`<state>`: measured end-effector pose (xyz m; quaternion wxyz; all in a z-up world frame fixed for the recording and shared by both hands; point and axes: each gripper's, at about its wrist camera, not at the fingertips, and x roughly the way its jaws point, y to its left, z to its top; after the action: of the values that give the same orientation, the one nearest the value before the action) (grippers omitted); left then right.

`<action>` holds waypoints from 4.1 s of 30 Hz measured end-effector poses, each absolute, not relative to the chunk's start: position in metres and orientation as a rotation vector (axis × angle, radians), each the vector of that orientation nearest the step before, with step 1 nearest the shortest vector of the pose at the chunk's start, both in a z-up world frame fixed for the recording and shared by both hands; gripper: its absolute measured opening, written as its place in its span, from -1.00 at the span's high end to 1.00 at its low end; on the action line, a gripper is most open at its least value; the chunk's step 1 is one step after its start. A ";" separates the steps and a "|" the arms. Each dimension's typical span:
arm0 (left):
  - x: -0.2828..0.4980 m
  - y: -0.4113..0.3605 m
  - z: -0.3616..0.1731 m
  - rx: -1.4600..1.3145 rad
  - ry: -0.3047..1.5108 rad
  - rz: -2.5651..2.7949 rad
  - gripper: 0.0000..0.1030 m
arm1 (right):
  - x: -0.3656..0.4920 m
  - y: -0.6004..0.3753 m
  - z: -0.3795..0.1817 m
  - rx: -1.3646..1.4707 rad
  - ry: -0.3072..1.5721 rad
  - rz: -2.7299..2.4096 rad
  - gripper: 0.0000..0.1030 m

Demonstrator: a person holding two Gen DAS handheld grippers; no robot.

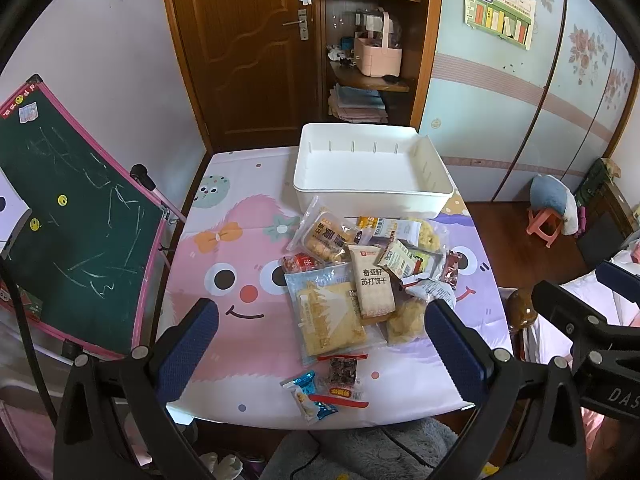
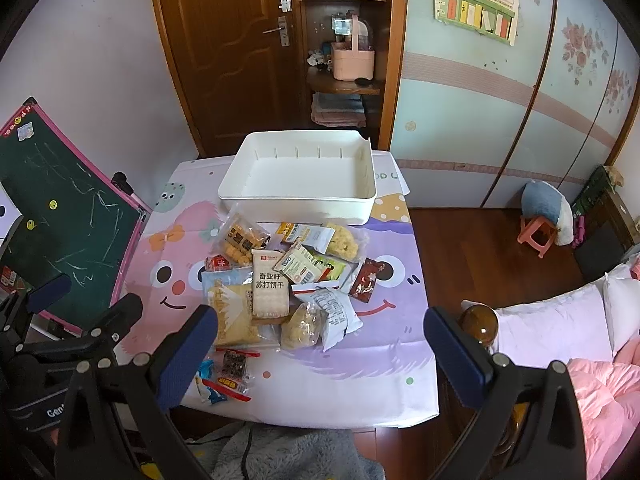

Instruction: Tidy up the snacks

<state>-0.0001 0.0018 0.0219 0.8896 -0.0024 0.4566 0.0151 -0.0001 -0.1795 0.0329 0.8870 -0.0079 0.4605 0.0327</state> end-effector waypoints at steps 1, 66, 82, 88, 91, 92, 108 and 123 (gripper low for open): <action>-0.001 0.002 0.021 -0.004 0.948 0.031 -0.99 | 0.000 -0.179 0.033 -0.017 0.956 0.070 -1.00; 0.056 0.038 -0.057 -0.093 1.124 0.031 -0.99 | 0.052 -0.184 -0.031 0.008 1.093 0.168 -0.84; 0.112 0.059 -0.189 -0.180 1.361 -0.034 -0.96 | 0.136 -0.168 -0.129 -0.150 1.156 0.242 -0.83; 0.126 0.057 -0.236 -0.187 1.430 -0.069 -0.91 | 0.173 -0.157 -0.166 -0.236 1.183 0.317 -0.74; 0.131 0.057 -0.252 -0.199 1.454 -0.097 -0.91 | 0.184 -0.151 -0.180 -0.275 1.204 0.375 -0.74; 0.133 0.056 -0.256 -0.200 1.459 -0.108 -0.91 | 0.187 -0.149 -0.185 -0.291 1.212 0.395 -0.74; 0.151 0.033 -0.281 -0.252 1.435 -0.240 -0.11 | 0.203 -0.126 -0.224 -0.413 1.262 0.574 -0.10; 0.142 0.047 -0.194 -0.206 1.251 -0.181 0.73 | 0.171 -0.131 -0.170 -0.356 1.125 0.529 0.10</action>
<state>0.1417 0.0467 -0.1939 0.8018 -0.0963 0.5837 -0.0842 0.1708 -0.1309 -0.1695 0.7982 -0.1658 0.5240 0.2466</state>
